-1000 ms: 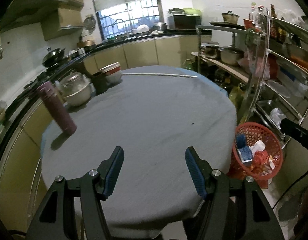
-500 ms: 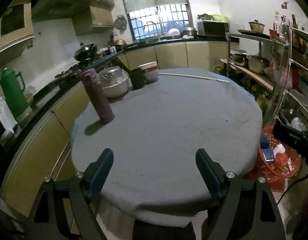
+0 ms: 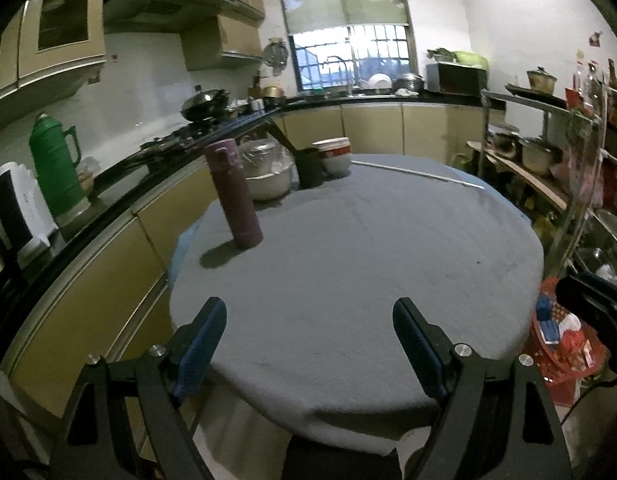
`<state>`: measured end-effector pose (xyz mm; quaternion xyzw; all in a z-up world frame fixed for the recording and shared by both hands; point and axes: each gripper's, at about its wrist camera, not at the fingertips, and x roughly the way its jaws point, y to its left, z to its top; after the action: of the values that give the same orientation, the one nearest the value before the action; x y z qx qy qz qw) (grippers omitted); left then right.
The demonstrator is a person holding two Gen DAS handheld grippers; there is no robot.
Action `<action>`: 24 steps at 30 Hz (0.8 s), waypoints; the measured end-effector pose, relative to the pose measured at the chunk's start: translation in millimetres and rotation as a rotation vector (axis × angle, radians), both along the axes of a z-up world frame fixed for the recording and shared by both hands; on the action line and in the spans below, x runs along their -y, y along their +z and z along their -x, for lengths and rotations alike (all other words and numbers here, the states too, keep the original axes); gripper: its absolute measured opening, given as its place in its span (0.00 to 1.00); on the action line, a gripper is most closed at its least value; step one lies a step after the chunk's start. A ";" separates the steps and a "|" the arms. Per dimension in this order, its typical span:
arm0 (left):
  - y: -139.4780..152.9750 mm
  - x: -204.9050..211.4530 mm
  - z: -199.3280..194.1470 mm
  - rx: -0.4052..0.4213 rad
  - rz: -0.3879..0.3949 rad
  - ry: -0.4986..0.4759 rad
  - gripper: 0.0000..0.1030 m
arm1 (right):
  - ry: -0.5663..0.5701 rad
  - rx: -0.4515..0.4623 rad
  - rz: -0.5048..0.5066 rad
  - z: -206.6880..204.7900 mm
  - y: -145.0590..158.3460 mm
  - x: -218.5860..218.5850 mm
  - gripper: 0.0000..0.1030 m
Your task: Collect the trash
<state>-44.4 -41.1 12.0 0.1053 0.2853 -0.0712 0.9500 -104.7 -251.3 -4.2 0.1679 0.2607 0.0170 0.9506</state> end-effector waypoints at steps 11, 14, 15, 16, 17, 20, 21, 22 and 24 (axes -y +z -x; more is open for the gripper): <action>4.7 -20.3 -11.5 0.003 0.034 0.075 0.83 | 0.029 0.000 0.057 -3.9 5.1 -20.6 0.61; 4.6 -21.6 -11.6 0.003 0.035 0.082 0.83 | 0.029 0.006 0.077 -3.9 6.3 -24.5 0.62; 4.7 -21.1 -11.0 0.003 0.034 0.082 0.83 | 0.028 0.009 0.085 -3.3 6.5 -25.5 0.62; 4.5 -21.0 -11.3 0.002 0.033 0.084 0.83 | 0.027 0.011 0.092 -3.0 6.6 -26.1 0.62; 4.2 -20.9 -11.8 0.000 0.032 0.083 0.83 | 0.028 0.011 0.094 -2.7 6.6 -27.2 0.62; 3.6 -21.5 -12.1 -0.002 0.033 0.085 0.83 | 0.027 0.012 0.093 -2.5 6.7 -27.7 0.62; 3.5 -21.3 -12.4 -0.003 0.033 0.084 0.83 | 0.025 0.012 0.093 -2.5 6.7 -27.7 0.62; 3.3 -21.4 -12.7 -0.003 0.033 0.084 0.83 | 0.024 0.012 0.090 -2.3 6.9 -28.0 0.62; 2.4 -21.8 -13.4 -0.004 0.032 0.087 0.83 | 0.023 0.015 0.087 -1.5 7.3 -28.2 0.62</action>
<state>-31.0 -19.3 14.4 0.0773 0.2902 -0.0347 0.9532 -103.1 -223.1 3.1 0.1232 0.2560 0.0177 0.9586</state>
